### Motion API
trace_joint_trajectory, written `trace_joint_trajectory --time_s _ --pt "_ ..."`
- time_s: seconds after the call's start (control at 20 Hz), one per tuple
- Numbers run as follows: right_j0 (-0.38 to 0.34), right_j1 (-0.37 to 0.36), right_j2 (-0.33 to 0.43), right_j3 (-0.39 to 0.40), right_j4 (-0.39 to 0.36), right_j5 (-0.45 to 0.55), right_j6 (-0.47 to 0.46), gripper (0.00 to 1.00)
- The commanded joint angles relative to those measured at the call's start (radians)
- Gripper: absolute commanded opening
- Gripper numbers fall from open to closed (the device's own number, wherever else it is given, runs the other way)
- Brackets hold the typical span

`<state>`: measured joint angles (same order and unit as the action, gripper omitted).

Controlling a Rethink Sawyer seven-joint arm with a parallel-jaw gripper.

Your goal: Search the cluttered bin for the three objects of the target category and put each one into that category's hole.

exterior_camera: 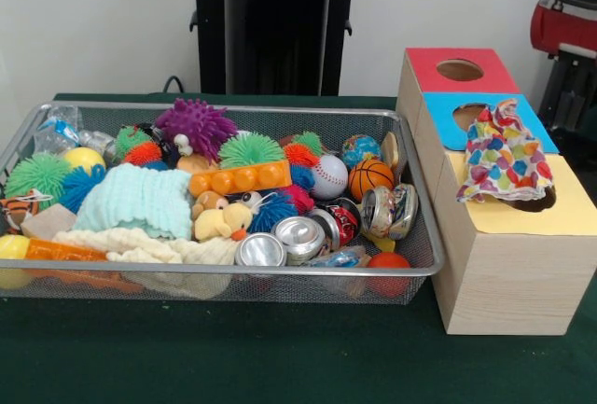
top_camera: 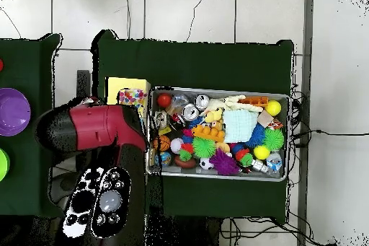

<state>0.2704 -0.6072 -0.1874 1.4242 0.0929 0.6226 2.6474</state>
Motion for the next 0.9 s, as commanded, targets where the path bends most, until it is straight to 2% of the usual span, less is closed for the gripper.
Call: trace_joint_trajectory --time_s 0.05,0.25,0.45,0.65,0.9 --pt "-0.043 -0.058 0.061 0.102 0.013 0.116 0.019 0.0" --pt "-0.042 -0.139 0.033 0.146 0.003 0.182 0.004 0.0" --pt "-0.051 -0.19 0.015 0.18 -0.014 0.212 -0.013 0.0" --pt "-0.048 -0.192 0.012 0.213 -0.026 0.167 0.002 0.0" --pt "-0.049 -0.159 0.015 0.202 -0.039 0.133 0.017 0.0"
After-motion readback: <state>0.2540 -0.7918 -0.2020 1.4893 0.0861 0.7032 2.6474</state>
